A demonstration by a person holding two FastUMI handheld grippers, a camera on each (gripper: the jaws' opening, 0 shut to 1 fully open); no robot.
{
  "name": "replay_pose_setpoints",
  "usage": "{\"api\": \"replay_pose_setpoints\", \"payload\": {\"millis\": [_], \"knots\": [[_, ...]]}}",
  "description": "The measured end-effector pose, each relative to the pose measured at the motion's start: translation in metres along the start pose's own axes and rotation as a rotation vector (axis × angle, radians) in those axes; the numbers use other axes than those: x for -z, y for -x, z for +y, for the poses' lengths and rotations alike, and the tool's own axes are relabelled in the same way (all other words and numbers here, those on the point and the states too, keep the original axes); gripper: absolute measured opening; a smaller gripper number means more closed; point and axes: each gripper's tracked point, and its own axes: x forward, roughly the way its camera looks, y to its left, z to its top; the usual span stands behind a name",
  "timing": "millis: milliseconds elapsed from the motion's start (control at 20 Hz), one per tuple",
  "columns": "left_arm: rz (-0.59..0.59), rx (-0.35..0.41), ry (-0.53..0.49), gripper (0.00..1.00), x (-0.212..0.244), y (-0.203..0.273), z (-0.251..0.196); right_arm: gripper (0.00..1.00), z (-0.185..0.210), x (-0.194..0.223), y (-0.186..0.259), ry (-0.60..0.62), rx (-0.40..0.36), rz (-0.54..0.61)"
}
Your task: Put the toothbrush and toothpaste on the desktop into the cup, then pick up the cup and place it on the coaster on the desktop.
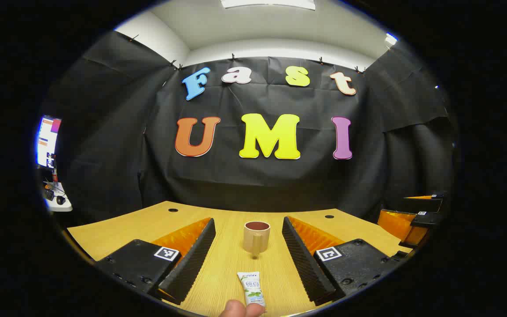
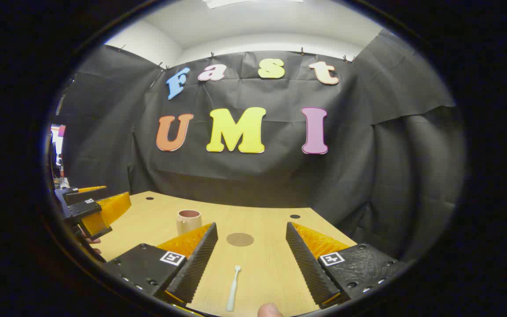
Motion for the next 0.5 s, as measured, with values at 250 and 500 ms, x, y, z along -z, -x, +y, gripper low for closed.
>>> {"api": "replay_pose_setpoints", "payload": {"millis": [250,500], "knots": [[0.005,-0.004,-0.021,0.97,-0.001,-0.002,0.004,0.95,0.004,0.008,-0.004,-0.052,0.000,0.019],[0.038,0.006,-0.008,0.97,0.009,-0.005,0.003,0.95,0.006,0.017,-0.008,-0.041,0.003,0.057]]}}
